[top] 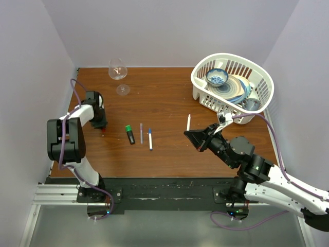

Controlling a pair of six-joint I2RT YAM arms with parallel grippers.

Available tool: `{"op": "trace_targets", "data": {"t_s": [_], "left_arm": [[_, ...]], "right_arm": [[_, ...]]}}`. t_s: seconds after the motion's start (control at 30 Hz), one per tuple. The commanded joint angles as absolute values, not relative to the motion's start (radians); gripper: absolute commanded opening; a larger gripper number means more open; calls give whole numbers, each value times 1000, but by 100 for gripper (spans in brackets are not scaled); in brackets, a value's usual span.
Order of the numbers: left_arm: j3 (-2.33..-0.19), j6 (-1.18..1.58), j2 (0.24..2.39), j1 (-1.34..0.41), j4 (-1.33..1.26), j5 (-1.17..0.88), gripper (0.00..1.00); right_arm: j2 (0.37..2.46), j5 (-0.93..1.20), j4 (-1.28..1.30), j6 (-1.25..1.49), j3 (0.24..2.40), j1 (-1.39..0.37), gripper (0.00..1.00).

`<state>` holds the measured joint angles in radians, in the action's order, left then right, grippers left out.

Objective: Insert the pens into the pen caps

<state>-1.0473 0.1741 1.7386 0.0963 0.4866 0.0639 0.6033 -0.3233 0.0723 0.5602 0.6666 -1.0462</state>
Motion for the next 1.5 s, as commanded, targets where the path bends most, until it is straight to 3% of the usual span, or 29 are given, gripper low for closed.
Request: {"op": "trace_targets", "data": {"t_s": [0.0, 0.17, 0.37, 0.47, 0.67, 1.47], "left_arm": [[-1022, 215, 1594, 28, 457, 5, 0], [-928, 359, 1357, -63, 326, -227, 0], [-718, 737, 1019, -201, -124, -506, 0], [-577, 964, 918, -259, -474, -522, 0], [-443, 1155, 818, -331, -710, -494, 0], [-382, 1178, 710, -353, -719, -486, 0]], "right_arm": [[626, -275, 55, 563, 661, -1046, 0], [675, -138, 3, 565, 635, -1048, 0], [765, -31, -173, 583, 601, -1048, 0], [834, -3, -253, 598, 598, -1048, 0], [965, 47, -383, 620, 627, -1048, 0], [1134, 48, -449, 637, 718, -1103, 0]]}}
